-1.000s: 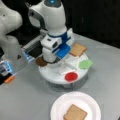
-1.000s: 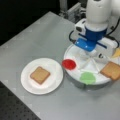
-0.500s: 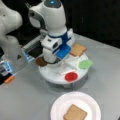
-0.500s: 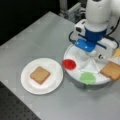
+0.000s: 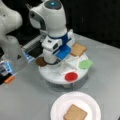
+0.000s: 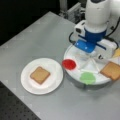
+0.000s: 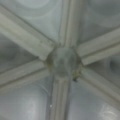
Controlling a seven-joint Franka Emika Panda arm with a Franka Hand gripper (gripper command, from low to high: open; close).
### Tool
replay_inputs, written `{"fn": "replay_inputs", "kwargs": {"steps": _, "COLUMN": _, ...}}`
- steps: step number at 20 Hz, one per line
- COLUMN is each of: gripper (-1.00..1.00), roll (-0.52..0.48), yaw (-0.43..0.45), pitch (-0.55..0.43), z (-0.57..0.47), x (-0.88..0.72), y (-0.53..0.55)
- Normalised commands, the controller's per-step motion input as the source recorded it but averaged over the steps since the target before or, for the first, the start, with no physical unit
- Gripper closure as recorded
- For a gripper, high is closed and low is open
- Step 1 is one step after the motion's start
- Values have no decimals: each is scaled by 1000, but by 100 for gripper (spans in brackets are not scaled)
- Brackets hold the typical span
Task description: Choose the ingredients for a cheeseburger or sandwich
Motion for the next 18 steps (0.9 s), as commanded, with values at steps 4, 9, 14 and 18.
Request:
{"fn": "replay_inputs", "kwargs": {"steps": 4, "gripper": -100, "roll": 168, "yaw": -74, "pitch": -50, "z": -82, "x": 72, "y": 41}}
{"fn": "replay_inputs", "kwargs": {"steps": 9, "gripper": -100, "roll": 165, "yaw": -63, "pitch": -45, "z": -84, "x": 56, "y": 35}}
{"fn": "replay_inputs", "kwargs": {"steps": 14, "gripper": -100, "roll": 144, "yaw": -11, "pitch": -71, "z": -67, "x": -3, "y": -15}}
{"fn": "replay_inputs", "kwargs": {"steps": 18, "gripper": -100, "roll": 96, "yaw": 56, "pitch": -77, "z": -32, "x": -81, "y": -78}}
